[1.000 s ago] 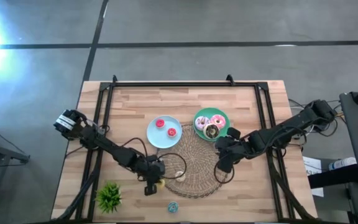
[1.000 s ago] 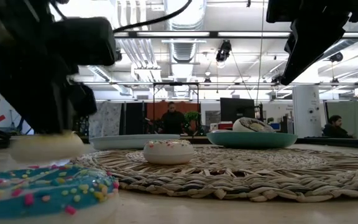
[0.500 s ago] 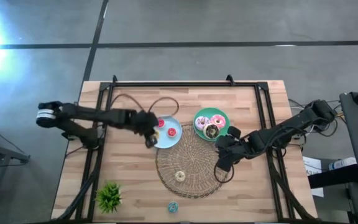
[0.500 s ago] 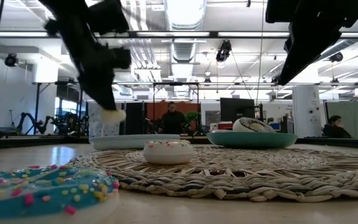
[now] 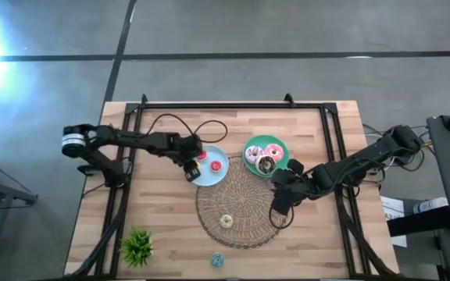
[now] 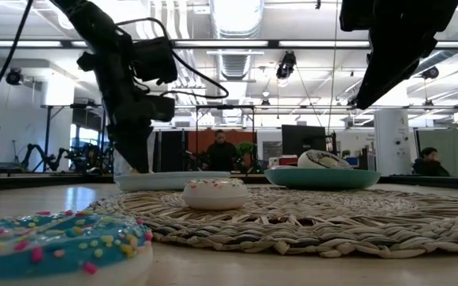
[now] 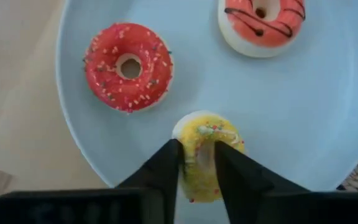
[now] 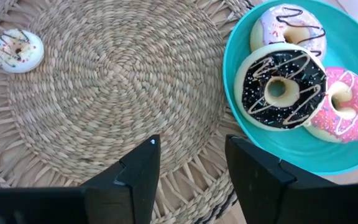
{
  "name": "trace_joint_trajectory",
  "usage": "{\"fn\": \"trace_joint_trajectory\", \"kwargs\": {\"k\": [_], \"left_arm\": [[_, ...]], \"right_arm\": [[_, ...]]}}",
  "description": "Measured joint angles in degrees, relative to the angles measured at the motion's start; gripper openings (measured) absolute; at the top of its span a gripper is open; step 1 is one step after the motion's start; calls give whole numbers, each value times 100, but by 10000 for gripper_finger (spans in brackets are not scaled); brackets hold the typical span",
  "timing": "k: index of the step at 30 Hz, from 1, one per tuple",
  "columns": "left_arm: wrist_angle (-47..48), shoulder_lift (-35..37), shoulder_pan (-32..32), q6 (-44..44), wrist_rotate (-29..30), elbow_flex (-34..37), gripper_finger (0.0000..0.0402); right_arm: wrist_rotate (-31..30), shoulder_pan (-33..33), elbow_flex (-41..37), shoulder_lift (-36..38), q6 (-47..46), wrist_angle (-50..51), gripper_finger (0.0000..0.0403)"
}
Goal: Pick & Place donuts
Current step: Put the small yellow donut on the blue plate, then put the small white donut on the blue plate
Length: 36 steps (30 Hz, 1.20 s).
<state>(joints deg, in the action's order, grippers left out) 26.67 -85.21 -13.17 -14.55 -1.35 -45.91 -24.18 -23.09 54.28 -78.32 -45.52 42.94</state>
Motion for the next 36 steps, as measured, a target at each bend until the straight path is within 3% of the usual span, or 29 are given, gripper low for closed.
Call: {"fn": "trace_joint_trajectory", "kwargs": {"k": [5, 9, 12, 16, 21, 25, 30, 36], "left_arm": [[327, 336, 15, 8, 304, -204, 134], [626, 941, 79, 5, 407, -360, 156], [711, 1428, 347, -147, 171, -366, 158], [685, 1760, 1296, -276, 120, -356, 156], [683, 1652, 2916, -933, 1227, -352, 156], [701, 1508, 3862, -2077, 1971, -360, 155], [797, 1486, 4421, -3330, 2273, -360, 155], [917, 1484, 4566, -3210, 2289, -358, 155]], "right_arm": [[1, 0, 0, 0, 3, -1, 171], [73, -28, 41, 0, 319, -83, 171], [803, -26, 27, -30, 1248, -777, 171], [1797, 135, 15, -424, 2386, -1496, 171], [1844, 223, 379, -1242, 3823, -1697, 171], [2152, 202, 888, -1921, 4716, -1811, 171], [2297, 189, 1647, -2743, 5365, -1950, 170], [2315, 170, 2698, -3616, 5304, -1927, 159]]}}
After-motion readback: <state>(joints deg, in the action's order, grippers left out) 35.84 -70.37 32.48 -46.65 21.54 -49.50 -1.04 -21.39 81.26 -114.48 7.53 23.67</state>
